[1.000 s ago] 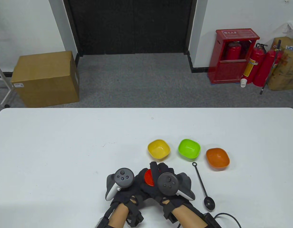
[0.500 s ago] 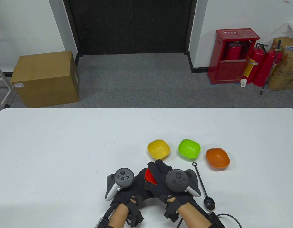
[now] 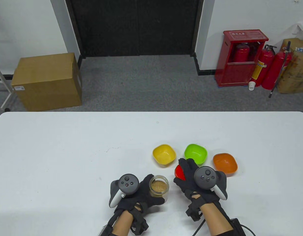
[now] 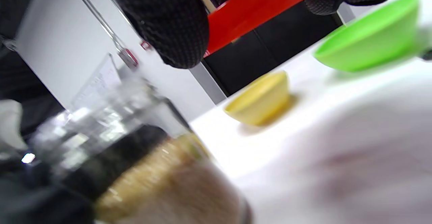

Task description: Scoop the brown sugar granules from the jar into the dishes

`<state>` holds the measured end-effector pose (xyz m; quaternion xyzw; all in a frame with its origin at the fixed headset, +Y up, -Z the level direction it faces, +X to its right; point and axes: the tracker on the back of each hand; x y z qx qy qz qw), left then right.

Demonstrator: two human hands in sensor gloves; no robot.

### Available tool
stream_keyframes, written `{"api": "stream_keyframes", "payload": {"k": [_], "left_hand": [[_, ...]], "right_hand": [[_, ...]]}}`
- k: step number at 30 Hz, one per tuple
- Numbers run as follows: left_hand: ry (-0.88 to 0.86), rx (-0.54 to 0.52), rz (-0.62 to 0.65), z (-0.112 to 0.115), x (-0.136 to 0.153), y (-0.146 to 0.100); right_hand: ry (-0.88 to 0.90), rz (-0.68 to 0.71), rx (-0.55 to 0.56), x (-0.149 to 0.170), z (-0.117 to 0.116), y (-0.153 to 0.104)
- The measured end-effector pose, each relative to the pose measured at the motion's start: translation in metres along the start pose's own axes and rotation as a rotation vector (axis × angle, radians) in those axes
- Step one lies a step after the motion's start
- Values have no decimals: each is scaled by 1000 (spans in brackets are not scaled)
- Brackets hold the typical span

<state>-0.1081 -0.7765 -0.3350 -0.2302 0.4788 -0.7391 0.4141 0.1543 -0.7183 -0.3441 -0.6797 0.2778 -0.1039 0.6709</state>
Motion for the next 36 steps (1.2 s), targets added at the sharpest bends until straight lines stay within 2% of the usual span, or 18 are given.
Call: {"api": "stream_keyframes", "payload": {"k": [5,10,23,26,29,36], "left_hand": [[0,-1,0,0,0,0],[1,-1,1,0,0,0],[2,-2,0,0,0,-1],[2,-2,0,0,0,-1],[5,0,-1,0,0,-1],[7,2,-4,0,0,0]], "right_hand": [[-67,-75,-88,19,-21,5],[-163,-97,-173,22,-39,9],[-273,-86,-250,15,-51,11],[-257,-92,-260,15,-49,11],[-214,-86,-217,15,-38,10],[-218,-84,-29,22,10,3]]}}
Point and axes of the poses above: the tracker on the back of each hand, its own x axis roughly to the little-finger side, its own y axis roughly from the wrist to the fingertips, z = x × y, and after that the axes turned 7 degrees about -y, right-handed
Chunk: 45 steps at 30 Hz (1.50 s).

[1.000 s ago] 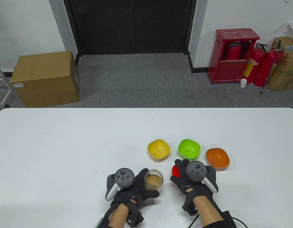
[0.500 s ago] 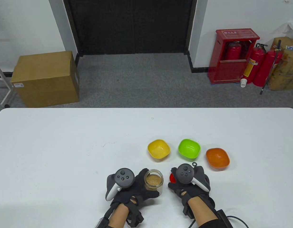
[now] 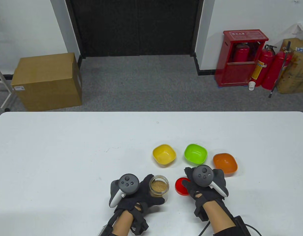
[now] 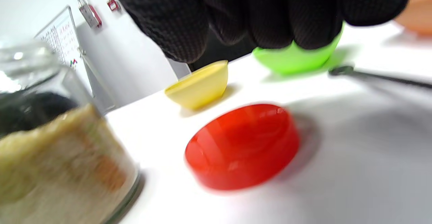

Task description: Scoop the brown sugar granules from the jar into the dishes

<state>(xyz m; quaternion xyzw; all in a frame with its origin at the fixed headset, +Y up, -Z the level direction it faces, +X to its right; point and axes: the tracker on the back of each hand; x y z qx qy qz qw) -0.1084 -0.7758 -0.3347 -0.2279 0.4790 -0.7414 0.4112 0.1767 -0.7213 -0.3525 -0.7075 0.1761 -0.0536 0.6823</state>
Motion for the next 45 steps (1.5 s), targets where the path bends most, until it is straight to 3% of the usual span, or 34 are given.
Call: {"api": "stream_keyframes", "payload": {"k": [5,15,26,38,45], "left_hand": [[1,2,-1,0,0,0],[0,-1,1,0,1,0],[1,1,0,0,1,-1],[-3,10,-8,0,1,-1],[-7,16,-12,-1,1,-2]], "right_hand": [[-51,-52,20,21,13,-6],[-164,-182,-80,41,-10,-2],[-267,-263,-180,48,-18,-1],[-266,-312,-297,50,-20,-4],[-172,-275,-243,48,-18,-5]]}}
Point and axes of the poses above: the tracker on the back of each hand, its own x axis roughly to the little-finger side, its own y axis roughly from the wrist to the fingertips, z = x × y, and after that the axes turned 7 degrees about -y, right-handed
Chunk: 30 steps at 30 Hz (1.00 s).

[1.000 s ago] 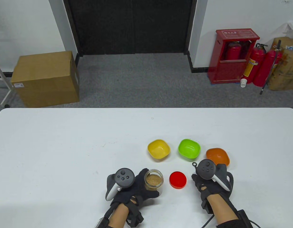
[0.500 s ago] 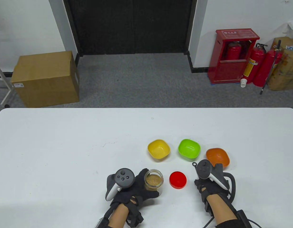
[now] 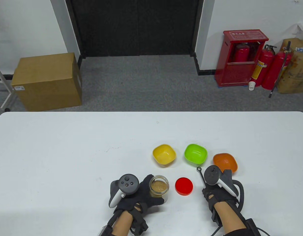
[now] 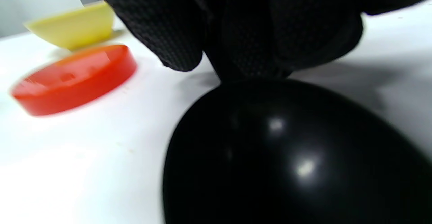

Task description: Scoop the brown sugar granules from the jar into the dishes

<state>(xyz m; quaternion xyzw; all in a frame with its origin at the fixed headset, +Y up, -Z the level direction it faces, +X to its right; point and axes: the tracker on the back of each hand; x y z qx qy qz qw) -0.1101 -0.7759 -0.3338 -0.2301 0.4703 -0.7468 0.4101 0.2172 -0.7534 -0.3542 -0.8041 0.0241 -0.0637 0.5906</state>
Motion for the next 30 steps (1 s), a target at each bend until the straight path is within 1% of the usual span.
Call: {"api": "stream_keyframes", "payload": {"k": [3,4,8,13,15,18,21,24,30], "left_hand": [[-20,13,-3,-2,0,0],[-31,25,-6,-3,0,-1],[-96,51,-3,-9,2,-3],[-175,46,27,-24,0,-10],[-210,20,46,-32,-2,-14],[-227,-48,83,-48,-11,-22],[-204,-141,103,-59,-25,-30],[-176,-199,143,-70,-42,-36],[-175,-240,181,-81,-66,-37]], "right_hand": [[69,72,71,-7,11,-7],[92,92,112,-11,17,-11],[137,186,207,-29,34,-26],[160,306,282,-54,52,-44],[170,348,301,-64,58,-50],[190,404,306,-80,67,-60],[194,450,267,-92,74,-66],[209,484,289,-104,79,-72],[231,553,326,-123,82,-81]]}}
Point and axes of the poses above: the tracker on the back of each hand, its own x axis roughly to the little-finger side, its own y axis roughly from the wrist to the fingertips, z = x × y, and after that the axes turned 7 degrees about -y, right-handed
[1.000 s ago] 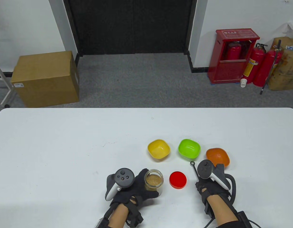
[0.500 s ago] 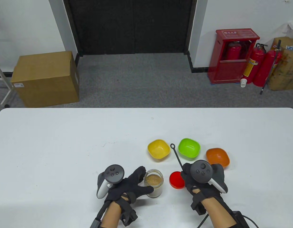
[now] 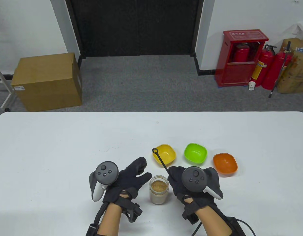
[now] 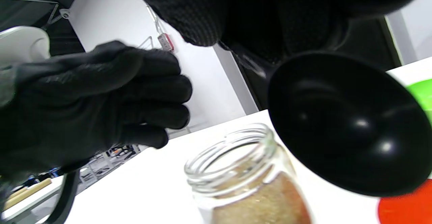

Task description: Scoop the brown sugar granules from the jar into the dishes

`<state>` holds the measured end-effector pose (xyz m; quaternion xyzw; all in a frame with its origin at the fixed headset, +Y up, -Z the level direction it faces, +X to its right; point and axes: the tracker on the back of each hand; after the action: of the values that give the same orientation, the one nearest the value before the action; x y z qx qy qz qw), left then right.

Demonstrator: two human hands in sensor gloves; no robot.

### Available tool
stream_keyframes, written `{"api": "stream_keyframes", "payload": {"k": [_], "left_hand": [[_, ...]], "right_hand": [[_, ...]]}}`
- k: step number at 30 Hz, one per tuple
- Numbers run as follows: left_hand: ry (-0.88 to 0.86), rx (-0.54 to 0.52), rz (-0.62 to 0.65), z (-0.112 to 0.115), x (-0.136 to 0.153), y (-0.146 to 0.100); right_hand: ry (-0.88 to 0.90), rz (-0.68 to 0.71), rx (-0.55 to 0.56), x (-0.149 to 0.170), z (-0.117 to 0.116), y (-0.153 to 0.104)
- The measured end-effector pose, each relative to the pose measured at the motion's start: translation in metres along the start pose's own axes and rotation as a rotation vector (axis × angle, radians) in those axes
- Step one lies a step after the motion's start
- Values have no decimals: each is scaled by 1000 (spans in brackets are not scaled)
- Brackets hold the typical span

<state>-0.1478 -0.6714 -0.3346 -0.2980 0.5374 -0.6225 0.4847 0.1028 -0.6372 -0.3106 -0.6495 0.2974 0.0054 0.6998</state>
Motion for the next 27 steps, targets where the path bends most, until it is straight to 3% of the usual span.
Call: {"api": "stream_keyframes", "payload": {"k": [6,14,27], "left_hand": [[-19,-11,133,13,6,-2],[-90,37,95,24,27,-8],[-121,36,109,29,28,-10]], "right_hand": [[-3,42,-12,-12,-14,-2],[-38,85,-53,-17,-27,-3],[-13,162,-76,-24,-37,-2]]}}
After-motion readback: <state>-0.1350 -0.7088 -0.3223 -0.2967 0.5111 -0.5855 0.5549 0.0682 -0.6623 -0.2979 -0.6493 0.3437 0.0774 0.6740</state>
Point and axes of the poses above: the tracker on the back of each hand, its own x axis roughly to the little-finger side, its own y axis roughly from the wrist to the fingertips, z = x × y, and after that the axes turned 7 degrees about -y, right-handed
